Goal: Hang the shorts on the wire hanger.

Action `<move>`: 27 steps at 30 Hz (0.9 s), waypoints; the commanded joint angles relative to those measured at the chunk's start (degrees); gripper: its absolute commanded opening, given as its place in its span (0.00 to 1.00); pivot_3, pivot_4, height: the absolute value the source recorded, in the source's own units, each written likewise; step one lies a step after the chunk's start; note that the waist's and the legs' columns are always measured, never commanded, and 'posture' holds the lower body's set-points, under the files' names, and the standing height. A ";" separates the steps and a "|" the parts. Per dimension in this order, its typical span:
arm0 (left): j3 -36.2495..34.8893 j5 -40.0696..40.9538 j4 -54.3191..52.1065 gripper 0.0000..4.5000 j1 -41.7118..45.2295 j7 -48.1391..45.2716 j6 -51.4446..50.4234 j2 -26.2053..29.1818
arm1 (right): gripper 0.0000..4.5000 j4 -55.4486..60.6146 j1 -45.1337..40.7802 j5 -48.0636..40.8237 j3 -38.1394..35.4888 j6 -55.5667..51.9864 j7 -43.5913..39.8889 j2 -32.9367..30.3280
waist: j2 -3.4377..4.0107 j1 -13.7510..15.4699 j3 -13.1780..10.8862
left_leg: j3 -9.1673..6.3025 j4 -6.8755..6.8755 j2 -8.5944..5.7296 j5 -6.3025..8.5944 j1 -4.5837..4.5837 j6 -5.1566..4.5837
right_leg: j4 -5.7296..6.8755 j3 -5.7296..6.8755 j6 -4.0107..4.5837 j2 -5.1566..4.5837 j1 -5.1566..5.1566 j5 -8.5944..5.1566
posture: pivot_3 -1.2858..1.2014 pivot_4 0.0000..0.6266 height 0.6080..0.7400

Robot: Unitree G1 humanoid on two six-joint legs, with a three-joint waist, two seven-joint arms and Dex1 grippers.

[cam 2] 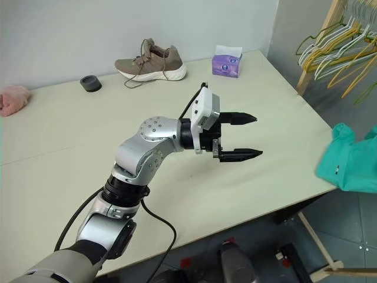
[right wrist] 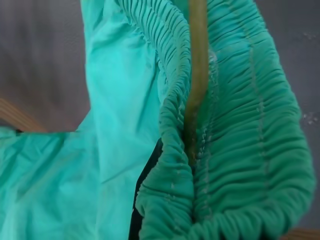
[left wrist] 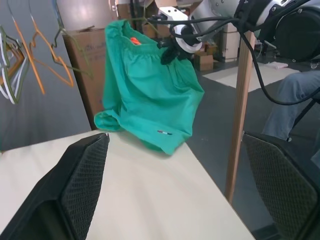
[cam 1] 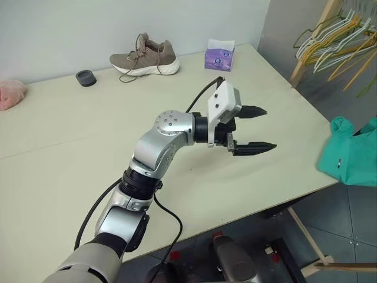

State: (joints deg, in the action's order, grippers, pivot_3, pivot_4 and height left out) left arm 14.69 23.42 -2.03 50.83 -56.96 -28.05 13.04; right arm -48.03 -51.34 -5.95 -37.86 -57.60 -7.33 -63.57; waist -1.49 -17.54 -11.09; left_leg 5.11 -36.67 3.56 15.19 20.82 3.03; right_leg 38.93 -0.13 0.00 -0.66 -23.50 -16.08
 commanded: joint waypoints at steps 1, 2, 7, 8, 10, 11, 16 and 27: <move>-1.44 1.58 0.34 1.00 2.52 -0.75 -0.13 -0.85 | 0.00 -0.84 -1.20 -1.69 0.53 0.39 0.01 -1.52 | -0.09 -0.02 -0.06 | 0.03 0.00 0.00 0.00 -0.01 0.00 | -0.01 -0.04 -0.03 0.00 0.00 0.00 | 0.38 0.34 1.00; -1.75 2.88 0.55 1.00 3.25 -1.41 -1.72 -0.94 | 0.00 -0.58 -1.09 -2.22 0.58 0.05 -0.38 -1.29 | -0.18 -0.01 -0.11 | 0.05 0.00 0.00 0.01 -0.02 0.00 | -0.01 -0.07 -0.05 0.00 0.00 0.01 | 0.38 0.34 1.00; -3.05 7.81 1.45 1.00 6.70 -4.45 -7.36 -0.85 | 0.06 2.40 -0.60 -4.92 0.35 -0.19 -1.60 -0.54 | -0.21 -0.04 -0.13 | 0.08 -0.02 -0.01 0.01 -0.03 0.00 | -0.01 -0.11 -0.11 -0.01 0.00 0.03 | 0.38 0.32 1.00; -3.08 7.98 1.70 1.00 7.10 -4.83 -7.50 -0.78 | 0.12 2.69 -0.67 -5.39 -0.15 -0.28 -1.31 -0.42 | -0.20 -0.07 -0.13 | 0.09 -0.02 -0.01 0.01 -0.04 0.00 | -0.01 -0.13 -0.12 -0.01 0.00 0.03 | 0.38 0.32 1.00; -2.85 7.45 2.45 1.00 7.84 -5.29 -7.04 -0.64 | 0.24 5.31 -0.71 -6.92 -1.24 -1.57 -1.08 0.24 | -0.19 -0.12 -0.13 | 0.12 -0.02 -0.01 0.01 -0.06 0.00 | 0.00 -0.15 -0.13 -0.01 0.00 0.03 | 0.38 0.31 1.00; -2.72 7.23 2.69 1.00 8.01 -5.41 -6.79 -0.64 | 0.31 6.89 -0.65 -7.55 -1.86 -2.24 -0.75 0.64 | -0.18 -0.12 -0.13 | 0.12 -0.02 -0.01 0.01 -0.07 0.00 | 0.01 -0.16 -0.14 -0.01 0.00 0.04 | 0.38 0.31 1.00; -1.93 6.51 2.58 1.00 7.98 -5.98 -6.02 -0.64 | 0.69 15.47 -0.55 -9.70 -5.44 -4.50 3.01 3.52 | -0.16 -0.02 -0.12 | 0.13 -0.02 -0.01 0.01 -0.08 0.01 | 0.04 -0.18 -0.14 -0.01 0.00 0.04 | 0.39 0.30 1.00; -2.14 4.53 2.21 1.00 6.13 -5.59 -4.95 1.12 | 0.99 36.95 5.55 -0.84 -3.91 13.99 18.39 10.18 | -0.10 0.45 -0.08 | 0.17 -0.01 0.00 0.01 -0.06 0.01 | 0.03 -0.24 -0.24 -0.04 -0.04 0.04 | 0.39 0.26 1.00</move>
State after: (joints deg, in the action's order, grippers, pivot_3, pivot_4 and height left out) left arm 13.17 28.08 1.91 56.95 -62.68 -34.25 13.76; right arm -14.91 -46.76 -9.86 -42.38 -49.91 8.79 -51.93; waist -1.58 -17.09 -11.17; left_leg 5.28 -36.68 3.56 15.19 20.77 3.04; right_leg 38.96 -0.38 -0.25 -0.73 -23.54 -16.04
